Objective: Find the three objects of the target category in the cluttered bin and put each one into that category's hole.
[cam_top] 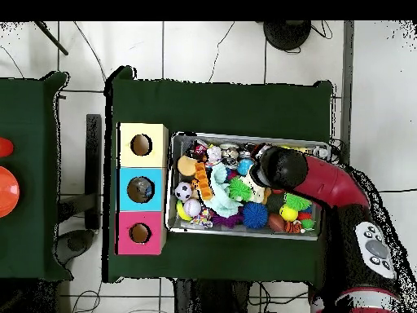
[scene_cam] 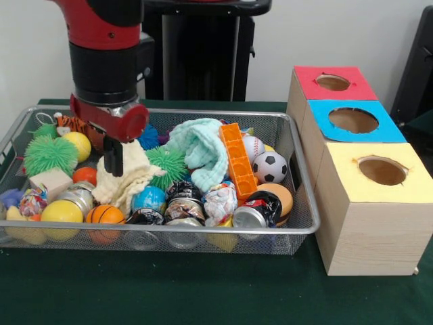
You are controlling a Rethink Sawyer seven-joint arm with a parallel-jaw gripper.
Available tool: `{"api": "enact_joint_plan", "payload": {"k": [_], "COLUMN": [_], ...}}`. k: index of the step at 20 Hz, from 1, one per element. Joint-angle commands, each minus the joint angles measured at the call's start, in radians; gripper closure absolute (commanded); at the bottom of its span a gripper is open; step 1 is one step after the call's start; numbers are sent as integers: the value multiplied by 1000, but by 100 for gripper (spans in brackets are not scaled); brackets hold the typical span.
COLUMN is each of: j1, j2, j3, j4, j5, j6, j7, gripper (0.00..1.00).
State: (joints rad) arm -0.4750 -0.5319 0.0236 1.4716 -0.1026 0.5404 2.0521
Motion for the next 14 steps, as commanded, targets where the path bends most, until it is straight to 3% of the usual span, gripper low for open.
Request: {"api": "enact_joint_plan", "payload": {"k": [1,7,8,14], "j1": [36,63,62,64], "j2": [109,107,106,87], "j3": [4,-30,-32,-42], "j4": [-71,-92,-85,-41], "j5": [-7,-20,-18,17], "j6": [5,52,45,89], "j7": [97,83,78,111], "gripper": [100,100,0,0]}}
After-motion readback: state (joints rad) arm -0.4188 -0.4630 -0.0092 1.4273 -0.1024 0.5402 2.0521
